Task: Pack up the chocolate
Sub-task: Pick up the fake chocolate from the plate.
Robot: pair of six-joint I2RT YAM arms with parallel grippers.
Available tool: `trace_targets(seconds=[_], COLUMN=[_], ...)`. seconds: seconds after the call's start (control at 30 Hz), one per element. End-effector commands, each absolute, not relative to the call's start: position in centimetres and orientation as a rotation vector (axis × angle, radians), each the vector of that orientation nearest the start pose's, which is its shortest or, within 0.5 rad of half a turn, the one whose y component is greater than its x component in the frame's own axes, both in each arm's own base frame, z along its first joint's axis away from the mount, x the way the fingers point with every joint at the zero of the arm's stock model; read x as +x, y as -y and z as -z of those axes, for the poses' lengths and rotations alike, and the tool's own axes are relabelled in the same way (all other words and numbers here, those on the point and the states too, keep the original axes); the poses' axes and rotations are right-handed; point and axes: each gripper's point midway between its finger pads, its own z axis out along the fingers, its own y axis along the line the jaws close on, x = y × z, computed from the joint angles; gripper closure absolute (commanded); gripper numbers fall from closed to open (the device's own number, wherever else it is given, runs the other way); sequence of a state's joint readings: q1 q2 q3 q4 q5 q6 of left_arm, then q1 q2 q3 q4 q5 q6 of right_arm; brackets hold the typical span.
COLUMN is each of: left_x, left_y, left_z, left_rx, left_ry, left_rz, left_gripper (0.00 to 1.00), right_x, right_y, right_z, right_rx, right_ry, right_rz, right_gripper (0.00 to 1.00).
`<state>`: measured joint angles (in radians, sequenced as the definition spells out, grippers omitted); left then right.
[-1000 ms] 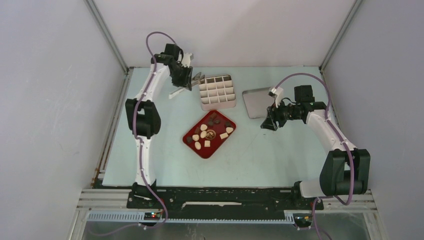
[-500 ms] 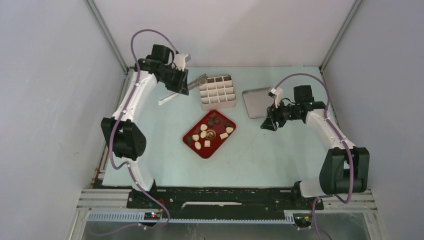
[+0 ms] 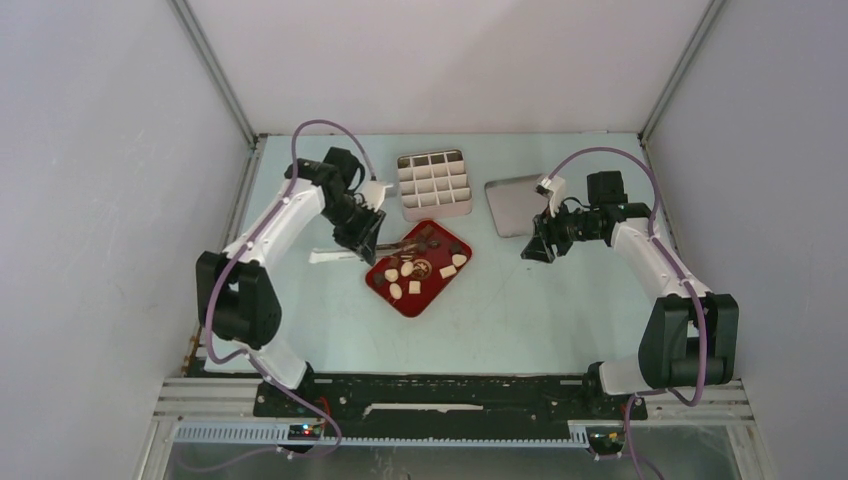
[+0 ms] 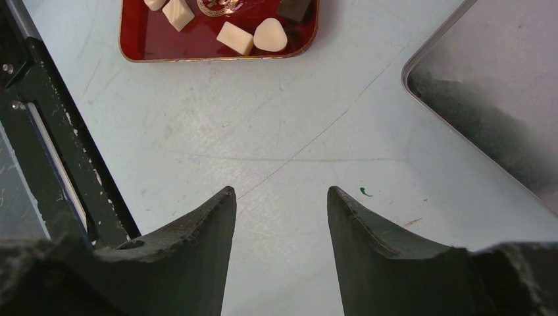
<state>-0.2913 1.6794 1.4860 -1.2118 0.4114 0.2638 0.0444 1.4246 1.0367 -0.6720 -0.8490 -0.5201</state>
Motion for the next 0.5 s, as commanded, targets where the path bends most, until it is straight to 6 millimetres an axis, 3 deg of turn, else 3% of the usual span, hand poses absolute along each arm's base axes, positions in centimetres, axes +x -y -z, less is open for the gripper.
trace_targets(seconds=[0.0,0.23,0.47], left_x=[26.1,26.7,28.7], left_y=[13.7,13.4,13.6], left_z=[-16.2,-15.9,-15.0], left_rx=[0.843,0.837,0.858], left_ry=[-2.73,-2.73,-2.736], left_rz=[0.563,0.48,0.428], left_gripper=[0.65,0.58,0.56], right_x=[29.5,29.4,29.4], right_y=[-13.4,-13.5,-13.4], right_z=[-14.1,-14.0,-14.0], right_rx=[-0.933,-0.941,-0.943], right_ry=[-2.134,-2.136,-2.137], right_rz=[-0.882,-0.884,-0.876], right_gripper=[0.44,0.44,0.44])
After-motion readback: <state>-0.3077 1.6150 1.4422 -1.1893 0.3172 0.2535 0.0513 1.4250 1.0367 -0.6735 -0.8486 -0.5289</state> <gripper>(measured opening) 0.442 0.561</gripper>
